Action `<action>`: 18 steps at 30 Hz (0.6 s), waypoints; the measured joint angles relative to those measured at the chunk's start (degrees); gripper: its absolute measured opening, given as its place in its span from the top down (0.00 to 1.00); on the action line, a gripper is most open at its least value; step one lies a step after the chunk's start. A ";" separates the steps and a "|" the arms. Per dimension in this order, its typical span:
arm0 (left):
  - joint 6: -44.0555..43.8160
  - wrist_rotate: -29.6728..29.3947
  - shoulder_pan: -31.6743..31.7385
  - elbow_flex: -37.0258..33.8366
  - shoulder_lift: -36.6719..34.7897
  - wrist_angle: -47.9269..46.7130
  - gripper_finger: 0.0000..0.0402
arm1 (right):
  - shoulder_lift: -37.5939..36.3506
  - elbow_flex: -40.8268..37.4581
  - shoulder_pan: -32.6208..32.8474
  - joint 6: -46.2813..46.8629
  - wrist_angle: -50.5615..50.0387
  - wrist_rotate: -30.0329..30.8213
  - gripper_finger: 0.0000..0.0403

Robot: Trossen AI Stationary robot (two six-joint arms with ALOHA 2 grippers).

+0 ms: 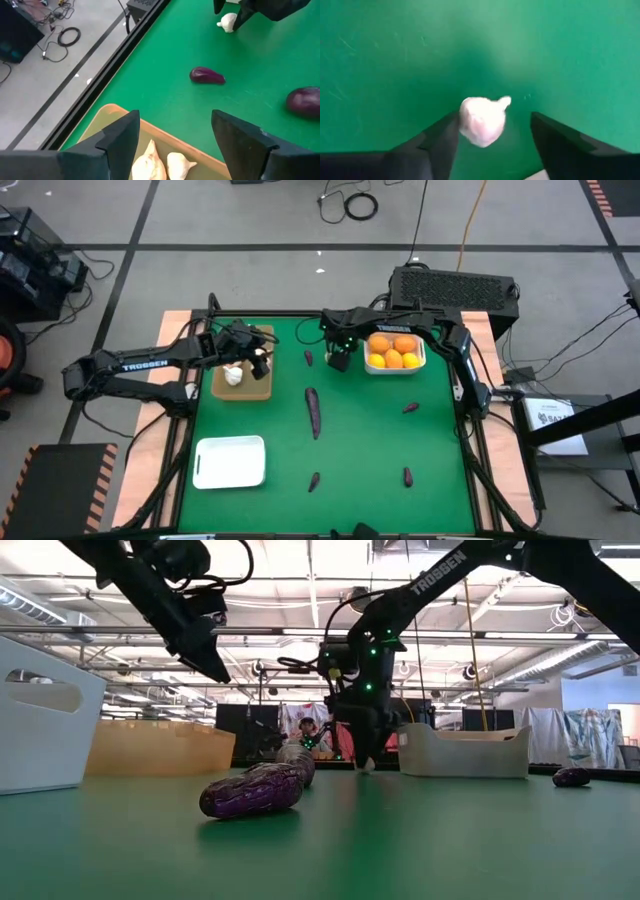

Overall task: Sort produce into baskets
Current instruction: Put the white garlic into the orange bin

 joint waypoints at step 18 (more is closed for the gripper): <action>-4.46 19.35 -0.12 -6.46 -2.73 21.37 0.37 | -8.36 -0.02 3.34 -7.37 -0.72 -12.98 0.89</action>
